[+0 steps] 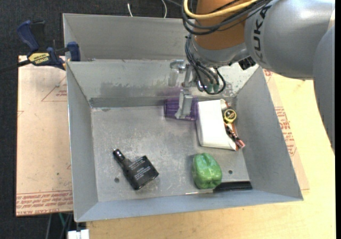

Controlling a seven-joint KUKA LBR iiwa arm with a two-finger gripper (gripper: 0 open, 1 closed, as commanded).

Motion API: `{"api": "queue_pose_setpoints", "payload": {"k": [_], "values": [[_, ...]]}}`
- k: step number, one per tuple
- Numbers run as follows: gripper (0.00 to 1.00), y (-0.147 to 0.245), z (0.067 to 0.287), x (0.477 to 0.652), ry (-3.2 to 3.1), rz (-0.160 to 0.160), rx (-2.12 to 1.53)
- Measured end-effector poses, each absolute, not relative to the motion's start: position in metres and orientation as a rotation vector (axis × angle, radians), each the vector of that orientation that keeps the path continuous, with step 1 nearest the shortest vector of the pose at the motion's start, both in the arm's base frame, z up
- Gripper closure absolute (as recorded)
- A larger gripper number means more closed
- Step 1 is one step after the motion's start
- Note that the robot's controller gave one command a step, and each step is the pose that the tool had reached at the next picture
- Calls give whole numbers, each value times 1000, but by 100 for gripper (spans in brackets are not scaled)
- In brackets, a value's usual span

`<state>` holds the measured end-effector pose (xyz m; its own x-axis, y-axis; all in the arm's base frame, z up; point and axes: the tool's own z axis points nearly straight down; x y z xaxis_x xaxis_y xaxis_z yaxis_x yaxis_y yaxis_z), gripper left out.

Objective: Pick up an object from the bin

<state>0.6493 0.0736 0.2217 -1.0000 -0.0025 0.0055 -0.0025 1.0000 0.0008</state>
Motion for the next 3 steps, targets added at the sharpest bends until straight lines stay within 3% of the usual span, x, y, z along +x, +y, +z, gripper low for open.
{"api": "queue_pose_setpoints", "payload": {"k": [1,2,3], "values": [[0,73,227,651,-3144,-2,0],[0,16,92,651,-3155,-14,-144],[0,16,94,647,-3142,-5,-151]]}}
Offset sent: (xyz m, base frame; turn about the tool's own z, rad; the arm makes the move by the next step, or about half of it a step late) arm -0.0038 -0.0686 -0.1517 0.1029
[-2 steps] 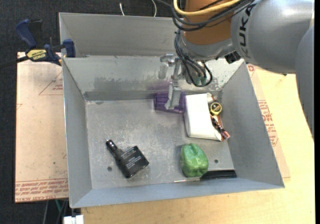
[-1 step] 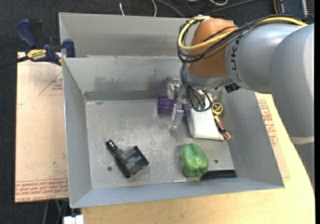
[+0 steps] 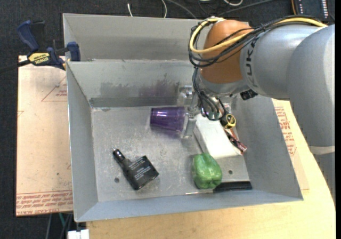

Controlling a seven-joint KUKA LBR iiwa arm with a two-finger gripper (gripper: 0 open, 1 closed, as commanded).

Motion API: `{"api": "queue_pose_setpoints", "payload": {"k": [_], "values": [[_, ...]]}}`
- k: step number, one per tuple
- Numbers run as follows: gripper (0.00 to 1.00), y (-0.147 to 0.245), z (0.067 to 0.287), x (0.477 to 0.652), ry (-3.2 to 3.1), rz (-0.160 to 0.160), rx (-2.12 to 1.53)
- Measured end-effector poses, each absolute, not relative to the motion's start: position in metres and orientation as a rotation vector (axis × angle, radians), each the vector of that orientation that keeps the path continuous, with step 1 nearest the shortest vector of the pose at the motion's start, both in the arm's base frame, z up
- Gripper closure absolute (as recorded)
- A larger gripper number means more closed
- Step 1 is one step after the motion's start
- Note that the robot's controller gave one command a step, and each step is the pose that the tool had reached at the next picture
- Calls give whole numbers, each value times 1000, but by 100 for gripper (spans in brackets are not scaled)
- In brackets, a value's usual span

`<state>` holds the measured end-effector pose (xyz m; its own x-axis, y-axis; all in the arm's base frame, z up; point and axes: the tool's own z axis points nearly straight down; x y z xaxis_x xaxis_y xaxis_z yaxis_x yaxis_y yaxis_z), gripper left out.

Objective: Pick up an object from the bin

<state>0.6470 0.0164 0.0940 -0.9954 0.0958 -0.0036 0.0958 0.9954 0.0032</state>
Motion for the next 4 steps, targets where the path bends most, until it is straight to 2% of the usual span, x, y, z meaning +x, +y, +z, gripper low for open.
{"api": "queue_pose_setpoints", "payload": {"k": [1,2,3,4], "values": [[0,11,75,653,3106,17,146],[0,88,70,634,3122,11,208],[100,92,70,636,3091,14,376],[100,92,70,636,3091,14,376]]}}
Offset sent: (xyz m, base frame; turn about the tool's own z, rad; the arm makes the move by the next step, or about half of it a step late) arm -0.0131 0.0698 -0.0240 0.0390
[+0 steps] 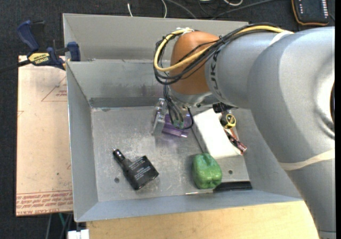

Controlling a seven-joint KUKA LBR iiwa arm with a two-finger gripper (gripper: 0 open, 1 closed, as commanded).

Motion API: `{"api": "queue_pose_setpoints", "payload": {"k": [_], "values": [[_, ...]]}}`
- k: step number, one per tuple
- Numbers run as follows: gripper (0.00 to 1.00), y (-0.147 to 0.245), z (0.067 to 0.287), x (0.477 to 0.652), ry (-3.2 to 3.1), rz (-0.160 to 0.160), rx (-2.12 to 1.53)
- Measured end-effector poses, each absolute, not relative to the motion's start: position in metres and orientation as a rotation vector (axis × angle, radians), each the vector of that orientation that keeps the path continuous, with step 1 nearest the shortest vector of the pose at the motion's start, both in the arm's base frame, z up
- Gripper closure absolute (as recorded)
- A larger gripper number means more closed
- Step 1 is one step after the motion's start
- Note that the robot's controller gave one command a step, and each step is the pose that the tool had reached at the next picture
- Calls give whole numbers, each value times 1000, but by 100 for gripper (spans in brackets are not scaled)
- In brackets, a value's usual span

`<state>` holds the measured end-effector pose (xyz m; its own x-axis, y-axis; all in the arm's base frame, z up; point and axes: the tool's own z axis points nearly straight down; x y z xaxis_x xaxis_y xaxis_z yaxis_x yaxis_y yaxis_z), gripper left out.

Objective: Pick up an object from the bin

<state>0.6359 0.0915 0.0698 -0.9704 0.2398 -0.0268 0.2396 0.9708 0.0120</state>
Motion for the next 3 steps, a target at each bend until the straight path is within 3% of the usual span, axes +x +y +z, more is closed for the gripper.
{"api": "queue_pose_setpoints", "payload": {"k": [2,3], "values": [[100,91,140,636,3088,15,374],[100,91,163,634,3097,13,374]]}}
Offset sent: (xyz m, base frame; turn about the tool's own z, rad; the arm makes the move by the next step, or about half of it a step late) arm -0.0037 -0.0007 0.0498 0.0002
